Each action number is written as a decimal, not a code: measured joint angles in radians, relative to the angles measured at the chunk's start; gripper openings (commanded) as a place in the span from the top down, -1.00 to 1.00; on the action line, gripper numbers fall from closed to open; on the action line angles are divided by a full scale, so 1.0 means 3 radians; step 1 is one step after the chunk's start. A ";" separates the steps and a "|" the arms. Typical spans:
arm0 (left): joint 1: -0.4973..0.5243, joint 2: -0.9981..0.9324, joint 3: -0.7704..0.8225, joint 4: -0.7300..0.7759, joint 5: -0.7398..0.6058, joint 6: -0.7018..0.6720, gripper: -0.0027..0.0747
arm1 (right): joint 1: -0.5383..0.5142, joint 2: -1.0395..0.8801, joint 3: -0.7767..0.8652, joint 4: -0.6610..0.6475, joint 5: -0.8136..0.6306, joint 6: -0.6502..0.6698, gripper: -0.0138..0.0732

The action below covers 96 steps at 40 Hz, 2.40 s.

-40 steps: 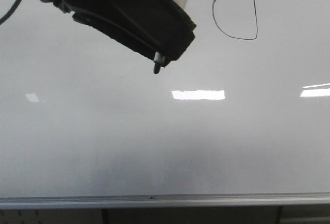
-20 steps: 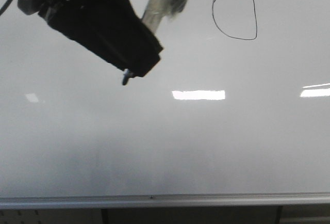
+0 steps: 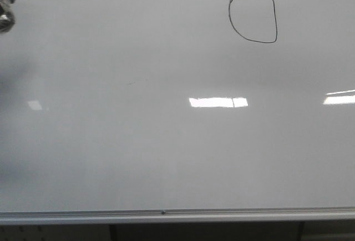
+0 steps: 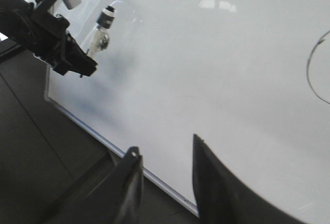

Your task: Write number 0 on whiteboard

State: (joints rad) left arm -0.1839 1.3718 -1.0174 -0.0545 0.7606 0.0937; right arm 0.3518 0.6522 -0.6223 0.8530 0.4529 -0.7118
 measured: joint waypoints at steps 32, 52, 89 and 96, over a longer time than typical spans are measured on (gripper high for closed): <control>0.1205 0.0378 -0.0041 0.0034 -0.0771 -0.0061 0.98 | 0.0000 -0.1024 0.0707 0.0006 -0.0454 -0.0006 0.84; 0.1171 0.0950 -0.0602 0.0034 -0.0470 -0.0055 0.97 | 0.0000 -0.1024 0.0707 0.0006 -0.0443 -0.0007 0.84; 0.1076 0.0200 -0.0446 0.0063 -0.0140 -0.0043 -0.62 | 0.0000 -0.1024 0.0707 0.0006 -0.0435 -0.0013 0.84; 0.0814 -0.0542 0.0080 -0.0095 -0.0328 -0.0043 -0.25 | 0.0000 -0.1024 0.0707 0.0006 -0.0435 -0.0013 0.84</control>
State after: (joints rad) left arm 0.0603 1.2093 -0.9934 -0.0831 0.6623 0.0808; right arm 0.3518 0.3449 -0.4103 0.8548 0.3224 -0.7156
